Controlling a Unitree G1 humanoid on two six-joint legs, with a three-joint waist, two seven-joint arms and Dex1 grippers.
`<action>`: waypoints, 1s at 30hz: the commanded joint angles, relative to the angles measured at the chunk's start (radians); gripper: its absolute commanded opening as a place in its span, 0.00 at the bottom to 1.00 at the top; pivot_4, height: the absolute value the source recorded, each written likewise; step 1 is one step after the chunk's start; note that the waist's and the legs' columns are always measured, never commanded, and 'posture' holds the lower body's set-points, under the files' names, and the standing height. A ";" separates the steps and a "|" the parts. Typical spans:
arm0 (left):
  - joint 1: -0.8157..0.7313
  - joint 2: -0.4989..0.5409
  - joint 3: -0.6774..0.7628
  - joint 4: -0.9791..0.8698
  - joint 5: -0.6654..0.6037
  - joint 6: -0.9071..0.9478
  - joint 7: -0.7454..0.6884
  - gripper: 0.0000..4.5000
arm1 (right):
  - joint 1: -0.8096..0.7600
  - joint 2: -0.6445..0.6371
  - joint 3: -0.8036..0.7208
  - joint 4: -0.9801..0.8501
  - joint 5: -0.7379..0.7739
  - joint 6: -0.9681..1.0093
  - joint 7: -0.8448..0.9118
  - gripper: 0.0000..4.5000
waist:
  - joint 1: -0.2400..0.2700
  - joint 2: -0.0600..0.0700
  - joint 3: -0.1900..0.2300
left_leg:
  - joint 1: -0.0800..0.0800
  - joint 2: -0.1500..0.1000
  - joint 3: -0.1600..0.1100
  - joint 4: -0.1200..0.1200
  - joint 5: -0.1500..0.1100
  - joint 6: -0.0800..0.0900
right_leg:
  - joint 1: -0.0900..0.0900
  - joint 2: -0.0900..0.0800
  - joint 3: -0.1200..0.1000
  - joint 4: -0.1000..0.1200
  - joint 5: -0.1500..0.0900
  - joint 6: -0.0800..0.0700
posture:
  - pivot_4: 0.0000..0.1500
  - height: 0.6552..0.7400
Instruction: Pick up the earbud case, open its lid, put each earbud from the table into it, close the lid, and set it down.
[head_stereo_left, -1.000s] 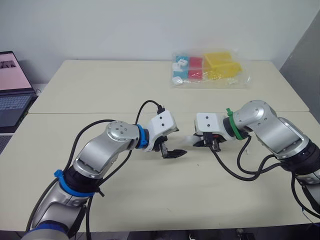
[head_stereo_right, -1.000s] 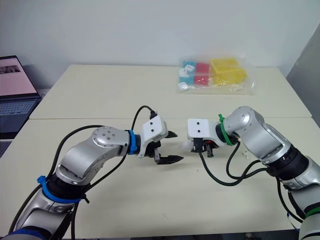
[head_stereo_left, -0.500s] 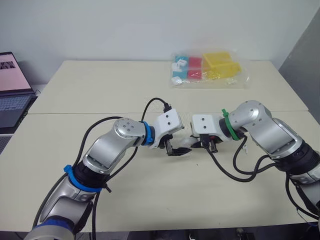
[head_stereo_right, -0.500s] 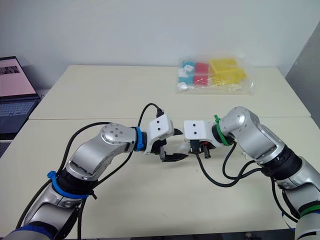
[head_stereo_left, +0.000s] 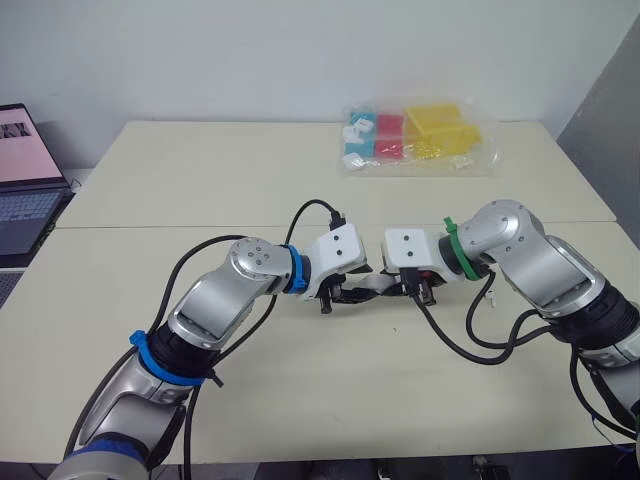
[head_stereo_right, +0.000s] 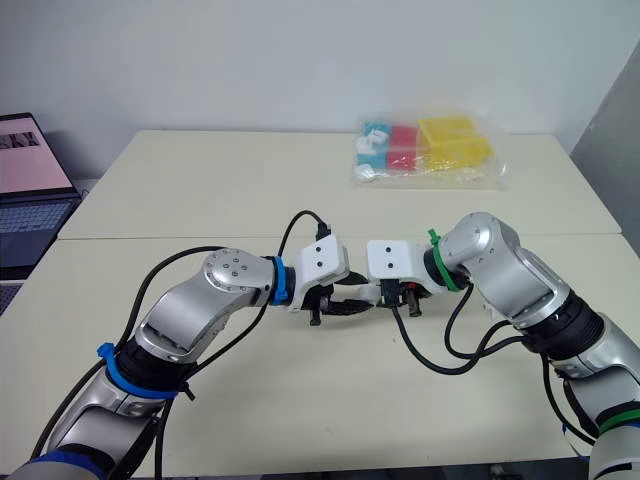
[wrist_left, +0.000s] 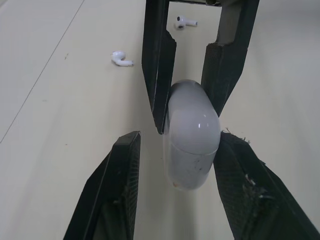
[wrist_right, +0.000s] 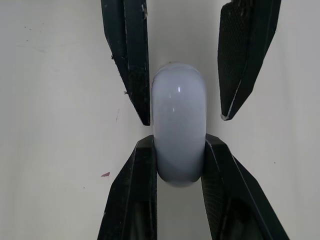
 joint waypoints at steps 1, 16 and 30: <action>0.007 -0.005 0.022 -0.019 -0.020 -0.007 -0.015 0.49 | -0.007 0.001 -0.048 -0.028 0.007 0.002 0.006 0.17 | 0.000 0.000 0.000 | 0.000 0.000 0.000 0.000 0.000 0.000 | 0.000 0.000 0.000 0.000 0.000 0.000 | 1.00 1.00; 0.006 -0.028 0.036 0.018 -0.003 -0.051 0.012 0.61 | -0.007 0.002 -0.064 -0.029 0.008 0.009 0.016 0.17 | 0.000 0.000 0.000 | 0.000 0.000 0.000 0.000 0.000 0.000 | 0.000 0.000 0.000 0.001 0.000 0.000 | 1.00 1.00; 0.015 -0.036 0.038 0.019 -0.005 -0.055 0.004 0.52 | -0.007 -0.002 -0.062 -0.028 0.005 0.007 0.021 0.17 | 0.000 0.000 0.000 | 0.000 0.000 0.000 0.000 0.000 -0.001 | 0.000 0.000 0.000 0.001 0.000 0.000 | 1.00 1.00</action>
